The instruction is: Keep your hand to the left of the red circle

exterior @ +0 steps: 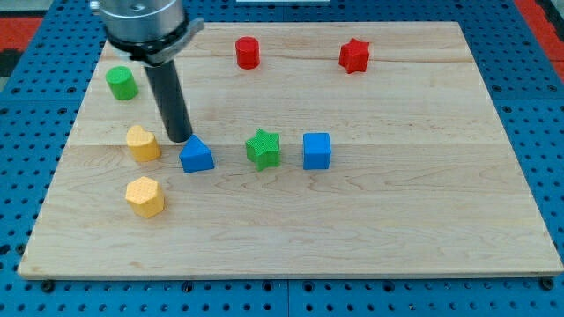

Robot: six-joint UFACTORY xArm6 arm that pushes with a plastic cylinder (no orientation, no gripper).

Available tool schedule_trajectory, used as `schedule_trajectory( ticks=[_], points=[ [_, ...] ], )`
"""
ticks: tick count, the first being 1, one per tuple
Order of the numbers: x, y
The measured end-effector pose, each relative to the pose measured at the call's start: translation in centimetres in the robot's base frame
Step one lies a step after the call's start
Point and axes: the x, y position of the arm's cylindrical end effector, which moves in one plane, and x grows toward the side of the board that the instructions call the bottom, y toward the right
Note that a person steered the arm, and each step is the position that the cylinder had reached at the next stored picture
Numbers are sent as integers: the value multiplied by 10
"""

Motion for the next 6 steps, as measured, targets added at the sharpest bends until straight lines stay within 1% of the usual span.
schedule_trajectory(
  ticks=[1, 3, 6],
  points=[
    [-39, 14],
    [-136, -3],
    [-149, -5]
  ],
)
